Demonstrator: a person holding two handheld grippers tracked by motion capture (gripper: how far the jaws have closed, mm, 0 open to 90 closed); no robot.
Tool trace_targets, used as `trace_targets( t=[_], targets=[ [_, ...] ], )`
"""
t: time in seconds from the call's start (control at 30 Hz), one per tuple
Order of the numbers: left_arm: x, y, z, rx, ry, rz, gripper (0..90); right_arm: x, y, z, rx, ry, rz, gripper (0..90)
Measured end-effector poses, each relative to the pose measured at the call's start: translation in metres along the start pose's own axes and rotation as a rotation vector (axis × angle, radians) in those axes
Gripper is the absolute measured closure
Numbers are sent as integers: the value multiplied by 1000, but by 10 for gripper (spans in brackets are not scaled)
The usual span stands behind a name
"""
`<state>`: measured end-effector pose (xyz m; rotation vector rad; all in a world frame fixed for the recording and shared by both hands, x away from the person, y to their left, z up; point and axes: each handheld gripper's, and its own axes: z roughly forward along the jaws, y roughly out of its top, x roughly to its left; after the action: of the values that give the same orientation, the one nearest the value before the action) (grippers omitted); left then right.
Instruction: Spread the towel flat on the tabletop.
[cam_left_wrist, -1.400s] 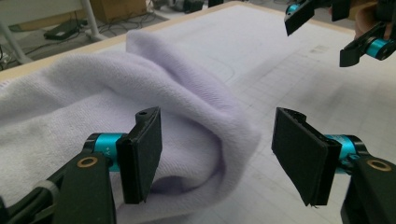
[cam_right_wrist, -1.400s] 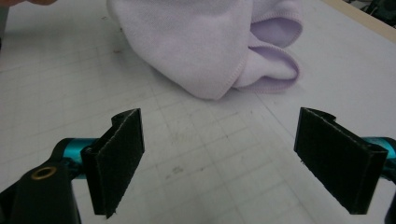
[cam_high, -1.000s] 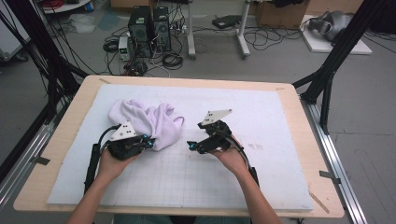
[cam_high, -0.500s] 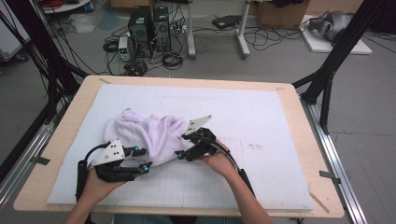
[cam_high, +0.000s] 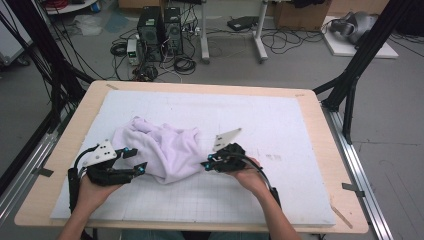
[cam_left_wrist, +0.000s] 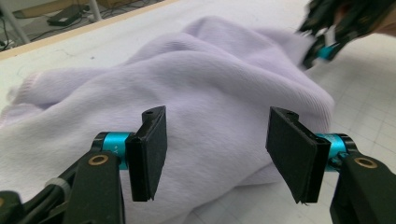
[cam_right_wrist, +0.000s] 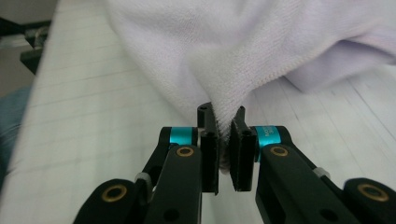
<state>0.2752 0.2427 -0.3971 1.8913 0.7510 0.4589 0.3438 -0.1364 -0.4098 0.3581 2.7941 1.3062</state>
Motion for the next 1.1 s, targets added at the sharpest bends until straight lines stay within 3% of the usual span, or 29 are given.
trace_targets(
  t=[0.07, 0.1, 0.23, 0.37, 0.57, 0.63, 0.73, 0.87, 1.03, 1.1],
  targets=[
    [-1, 1, 2, 1, 1, 2, 377, 13, -10, -27, -33, -14, -19, 849],
    [-3, 1, 3, 2, 3, 5, 377, 13, -10, -27, -33, -14, -19, 849],
    [-9, 2, 8, 14, -8, 19, 376, 32, -24, -55, -29, -40, -42, 849],
    [-14, 2, 13, 24, -24, 23, 376, 51, -44, -82, -50, -58, -26, 848],
    [-20, 4, 21, 26, -48, 29, 374, 79, -73, -111, -5, -79, -9, 846],
    [-23, 6, 24, 28, -56, 35, 373, 84, -79, -115, -8, -90, -12, 777],
    [-25, 9, 29, 34, -61, 36, 373, 80, -79, -125, -62, -133, 28, 608],
    [-25, 11, 39, 65, -62, 51, 369, 62, -63, -132, -116, -185, 50, 512],
    [-20, 8, 54, 117, -75, 37, 384, 32, -38, -97, -99, -167, 48, 447],
    [-19, 6, 59, 148, -88, 47, 430, 21, -34, -77, -57, -173, 53, 435]
  ],
)
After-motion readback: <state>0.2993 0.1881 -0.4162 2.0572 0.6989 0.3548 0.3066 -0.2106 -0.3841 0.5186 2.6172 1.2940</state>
